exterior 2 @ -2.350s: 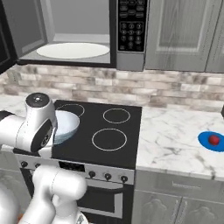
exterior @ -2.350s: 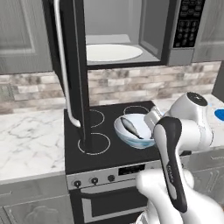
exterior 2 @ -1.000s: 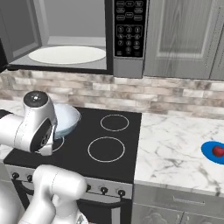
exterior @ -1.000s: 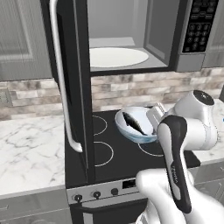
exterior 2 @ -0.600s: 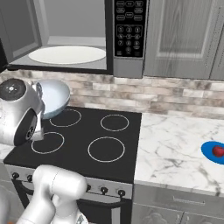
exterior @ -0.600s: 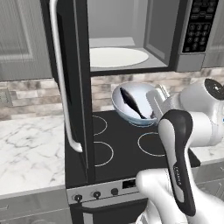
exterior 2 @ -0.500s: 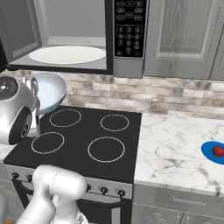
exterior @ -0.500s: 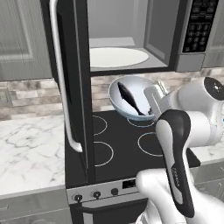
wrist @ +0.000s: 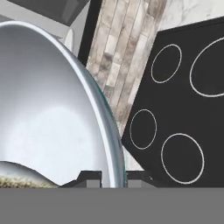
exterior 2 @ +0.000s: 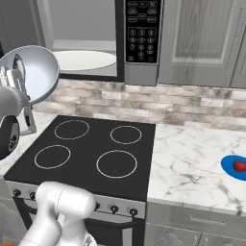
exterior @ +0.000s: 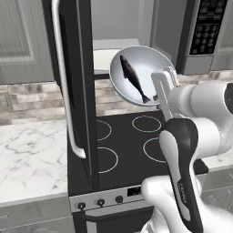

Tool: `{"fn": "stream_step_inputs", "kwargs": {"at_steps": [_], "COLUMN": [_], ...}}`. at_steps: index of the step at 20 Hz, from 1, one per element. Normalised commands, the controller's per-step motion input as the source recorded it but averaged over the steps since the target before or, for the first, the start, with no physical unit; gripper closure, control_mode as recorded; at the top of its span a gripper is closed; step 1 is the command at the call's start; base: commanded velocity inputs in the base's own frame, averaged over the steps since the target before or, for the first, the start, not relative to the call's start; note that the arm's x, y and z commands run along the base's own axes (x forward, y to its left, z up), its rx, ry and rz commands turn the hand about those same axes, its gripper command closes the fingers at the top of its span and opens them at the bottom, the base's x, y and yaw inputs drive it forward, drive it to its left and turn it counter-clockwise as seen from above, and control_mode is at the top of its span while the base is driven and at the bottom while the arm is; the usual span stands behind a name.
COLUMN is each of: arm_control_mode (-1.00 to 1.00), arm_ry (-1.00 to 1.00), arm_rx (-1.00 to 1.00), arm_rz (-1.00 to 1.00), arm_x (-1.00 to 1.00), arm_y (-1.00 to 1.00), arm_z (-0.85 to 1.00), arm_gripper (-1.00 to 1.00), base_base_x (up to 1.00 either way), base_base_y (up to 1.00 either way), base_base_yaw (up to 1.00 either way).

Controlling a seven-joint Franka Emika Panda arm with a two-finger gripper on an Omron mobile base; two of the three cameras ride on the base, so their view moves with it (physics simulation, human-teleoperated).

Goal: Remove the apple from the bowl and place it on the small plate. Then place the bowl with only the fish in the microwave, close the door, and press the start button to microwave the fish.

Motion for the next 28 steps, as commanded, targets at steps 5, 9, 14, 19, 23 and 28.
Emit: {"fn": "stream_step_inputs", "kwargs": {"at_steps": [5,9,14,19,23,28], "arm_control_mode": [-1.00,-1.00,-1.00,-1.00,-1.00,-1.00], "arm_ry": [0.00,0.09,0.06,0.01,0.00,0.00], "arm_rx": [0.00,0.00,0.00,0.00,0.00,0.00], "arm_rz": [0.00,0.00,0.00,0.00,0.00,0.00], "arm_x": [0.62,0.69,0.64,0.54,0.48,0.45], "arm_y": [-0.02,-0.01,0.00,0.00,0.00,0.00], "arm_z": [0.58,0.38,0.15,0.05,0.00,0.00], "arm_gripper": [1.00,1.00,1.00,1.00,1.00,1.00], "base_base_x": [0.00,0.00,0.00,0.00,0.00,0.00], "base_base_y": [0.00,0.00,0.00,0.00,0.00,0.00], "base_base_yaw": [0.00,0.00,0.00,0.00,0.00,0.00]}}
